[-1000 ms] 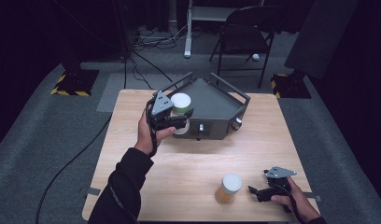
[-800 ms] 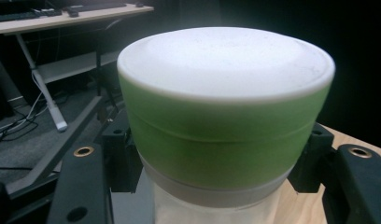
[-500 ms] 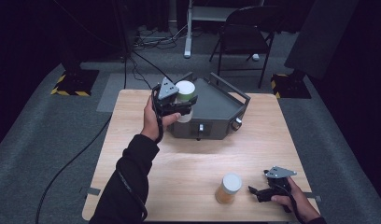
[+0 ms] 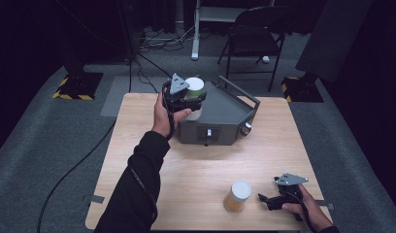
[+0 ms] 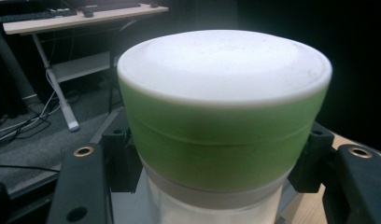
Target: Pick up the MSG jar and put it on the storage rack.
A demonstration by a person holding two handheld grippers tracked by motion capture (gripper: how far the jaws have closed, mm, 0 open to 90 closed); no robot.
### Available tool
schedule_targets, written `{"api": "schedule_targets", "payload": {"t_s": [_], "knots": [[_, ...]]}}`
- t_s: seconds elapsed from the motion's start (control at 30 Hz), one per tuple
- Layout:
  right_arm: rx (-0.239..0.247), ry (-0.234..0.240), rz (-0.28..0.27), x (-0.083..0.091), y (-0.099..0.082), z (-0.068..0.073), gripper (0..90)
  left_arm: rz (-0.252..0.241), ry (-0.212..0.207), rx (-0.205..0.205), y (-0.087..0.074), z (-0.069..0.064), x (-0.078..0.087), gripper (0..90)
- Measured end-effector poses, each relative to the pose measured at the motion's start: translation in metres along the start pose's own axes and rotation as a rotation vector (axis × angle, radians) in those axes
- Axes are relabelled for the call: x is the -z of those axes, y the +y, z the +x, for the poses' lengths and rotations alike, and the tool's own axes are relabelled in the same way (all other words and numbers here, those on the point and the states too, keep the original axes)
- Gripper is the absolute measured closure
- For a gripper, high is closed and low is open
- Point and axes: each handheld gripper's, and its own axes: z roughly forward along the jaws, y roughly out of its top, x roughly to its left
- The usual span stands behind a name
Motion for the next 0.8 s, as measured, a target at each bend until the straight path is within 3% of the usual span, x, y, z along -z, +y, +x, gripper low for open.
{"api": "schedule_targets", "payload": {"t_s": [0.8], "knots": [[0.003,0.002,-0.001,0.000,-0.001,0.000,0.0,0.068,0.038,0.005,-0.004,0.008,-0.036,34.4]]}}
